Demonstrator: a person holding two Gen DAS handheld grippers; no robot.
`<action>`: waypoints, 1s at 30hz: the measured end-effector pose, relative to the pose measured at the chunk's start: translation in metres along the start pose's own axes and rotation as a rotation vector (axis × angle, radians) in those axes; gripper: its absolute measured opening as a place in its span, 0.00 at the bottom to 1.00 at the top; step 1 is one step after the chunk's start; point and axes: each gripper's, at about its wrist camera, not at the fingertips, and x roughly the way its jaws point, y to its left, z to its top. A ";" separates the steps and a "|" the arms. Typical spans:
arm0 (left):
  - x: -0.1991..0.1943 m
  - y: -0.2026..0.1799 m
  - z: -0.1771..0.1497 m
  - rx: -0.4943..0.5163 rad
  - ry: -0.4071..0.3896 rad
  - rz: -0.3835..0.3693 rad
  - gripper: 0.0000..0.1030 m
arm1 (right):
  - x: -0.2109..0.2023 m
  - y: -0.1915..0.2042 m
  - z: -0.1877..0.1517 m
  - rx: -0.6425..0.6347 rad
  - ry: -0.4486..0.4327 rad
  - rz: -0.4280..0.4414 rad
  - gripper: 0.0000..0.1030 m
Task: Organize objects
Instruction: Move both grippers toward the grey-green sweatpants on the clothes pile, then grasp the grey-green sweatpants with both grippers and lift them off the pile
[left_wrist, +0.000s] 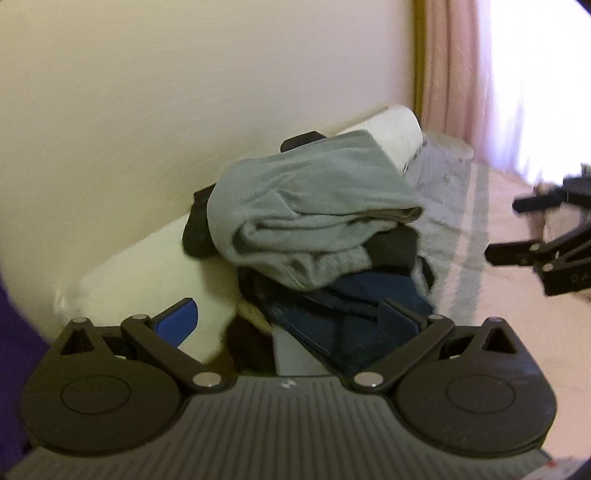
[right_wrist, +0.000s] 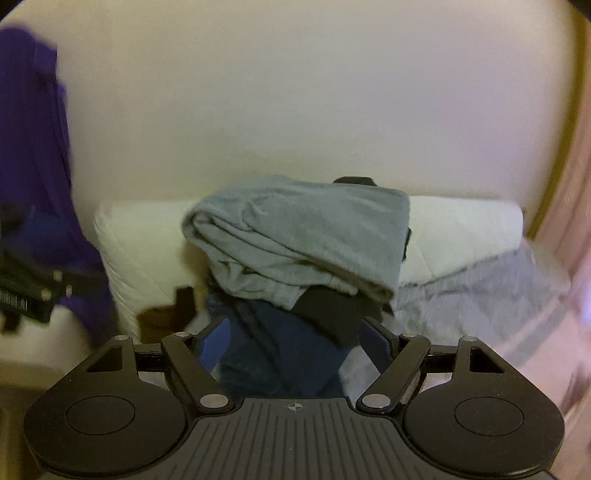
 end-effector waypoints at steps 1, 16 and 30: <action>0.018 0.006 0.005 0.026 0.006 -0.004 0.98 | 0.014 0.000 0.005 -0.037 0.006 -0.005 0.72; 0.183 0.048 0.039 0.186 -0.003 -0.096 0.65 | 0.252 -0.003 0.046 -0.663 0.139 -0.099 0.60; 0.036 -0.013 0.098 0.313 -0.221 -0.179 0.19 | 0.077 -0.103 0.086 -0.197 -0.076 -0.158 0.04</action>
